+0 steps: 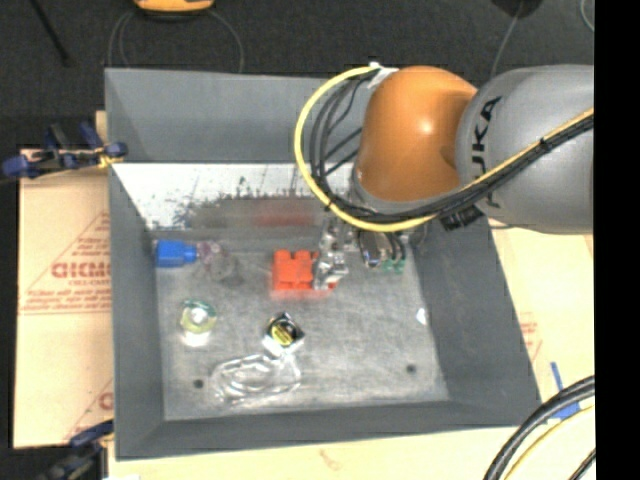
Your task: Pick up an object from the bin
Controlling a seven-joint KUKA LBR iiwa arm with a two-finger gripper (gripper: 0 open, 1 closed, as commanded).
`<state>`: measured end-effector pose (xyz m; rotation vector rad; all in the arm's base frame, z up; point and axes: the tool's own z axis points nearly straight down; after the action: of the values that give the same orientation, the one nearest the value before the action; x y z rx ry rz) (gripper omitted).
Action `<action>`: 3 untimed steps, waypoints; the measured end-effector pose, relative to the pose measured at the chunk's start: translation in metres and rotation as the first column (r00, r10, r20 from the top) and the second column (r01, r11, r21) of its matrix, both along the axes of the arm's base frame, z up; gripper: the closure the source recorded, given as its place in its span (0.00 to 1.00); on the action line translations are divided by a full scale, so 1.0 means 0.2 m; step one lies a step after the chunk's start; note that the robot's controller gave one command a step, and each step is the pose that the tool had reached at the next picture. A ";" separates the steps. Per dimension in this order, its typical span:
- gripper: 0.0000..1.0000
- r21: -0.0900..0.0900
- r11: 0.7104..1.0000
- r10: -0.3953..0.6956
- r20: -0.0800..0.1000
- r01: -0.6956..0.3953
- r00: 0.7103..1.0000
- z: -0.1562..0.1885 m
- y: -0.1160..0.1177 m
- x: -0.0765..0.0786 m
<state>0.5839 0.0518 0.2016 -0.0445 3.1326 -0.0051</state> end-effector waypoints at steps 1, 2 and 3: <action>1.00 0.003 0.981 -0.194 -0.013 0.194 0.981 -0.46 0.07 -0.11; 0.00 0.005 0.981 -0.196 -0.006 0.196 0.981 -0.45 0.07 -0.10; 0.00 0.006 0.991 -0.137 0.009 0.137 0.991 -0.48 0.13 -0.12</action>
Offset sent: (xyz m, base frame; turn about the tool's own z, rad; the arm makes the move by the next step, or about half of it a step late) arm -0.0209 0.0140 -0.0902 0.1969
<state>0.5605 0.0773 0.1052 0.1700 3.1188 0.0024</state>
